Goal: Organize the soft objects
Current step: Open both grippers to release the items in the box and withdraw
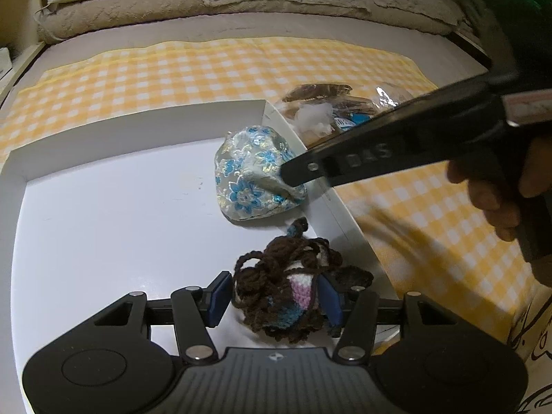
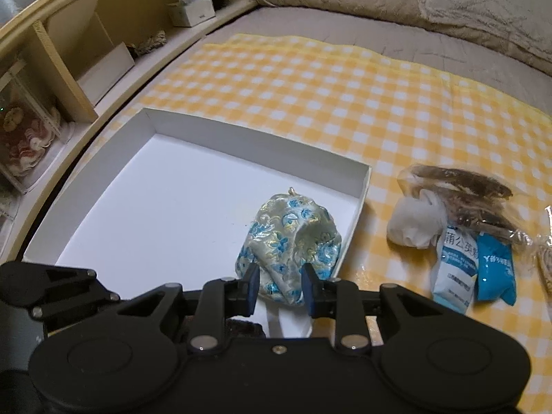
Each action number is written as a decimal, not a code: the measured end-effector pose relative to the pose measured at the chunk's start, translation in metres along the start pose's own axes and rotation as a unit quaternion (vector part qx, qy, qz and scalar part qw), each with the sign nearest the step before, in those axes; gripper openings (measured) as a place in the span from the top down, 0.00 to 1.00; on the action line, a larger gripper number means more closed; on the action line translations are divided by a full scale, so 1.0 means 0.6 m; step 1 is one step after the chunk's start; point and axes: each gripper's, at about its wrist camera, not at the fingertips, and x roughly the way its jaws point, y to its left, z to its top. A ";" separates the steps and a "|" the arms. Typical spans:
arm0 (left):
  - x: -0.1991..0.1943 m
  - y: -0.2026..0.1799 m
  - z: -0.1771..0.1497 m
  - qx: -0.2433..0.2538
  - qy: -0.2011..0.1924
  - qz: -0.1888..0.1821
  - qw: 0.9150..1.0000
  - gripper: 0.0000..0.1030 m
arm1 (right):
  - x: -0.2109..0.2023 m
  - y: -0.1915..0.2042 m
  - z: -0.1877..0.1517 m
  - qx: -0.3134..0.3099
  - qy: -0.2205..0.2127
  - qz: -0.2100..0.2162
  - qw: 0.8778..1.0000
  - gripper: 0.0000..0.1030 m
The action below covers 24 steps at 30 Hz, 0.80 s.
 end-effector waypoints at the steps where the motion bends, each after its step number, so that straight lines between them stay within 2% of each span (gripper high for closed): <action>1: -0.004 0.001 -0.001 -0.004 -0.001 0.002 1.000 0.40 | -0.007 0.000 -0.002 -0.001 -0.003 -0.001 1.000 0.72; 6: -0.022 0.000 -0.003 -0.018 -0.013 0.012 1.000 0.22 | -0.040 -0.002 -0.009 -0.005 -0.023 0.000 1.000 0.67; 11: -0.045 -0.003 -0.006 -0.030 -0.029 0.020 0.999 0.14 | -0.067 -0.005 -0.016 -0.004 -0.040 0.004 0.999 0.57; 20: -0.077 -0.016 -0.014 -0.037 -0.049 0.035 0.997 0.04 | -0.113 -0.003 -0.031 -0.019 -0.080 -0.007 0.997 0.25; 23: -0.085 -0.020 -0.017 -0.039 -0.053 0.039 0.997 0.01 | -0.127 -0.004 -0.036 -0.022 -0.094 -0.012 0.995 0.12; 24: -0.088 -0.022 -0.018 -0.039 -0.055 0.041 0.997 0.01 | -0.131 -0.005 -0.037 -0.021 -0.097 -0.015 0.995 0.05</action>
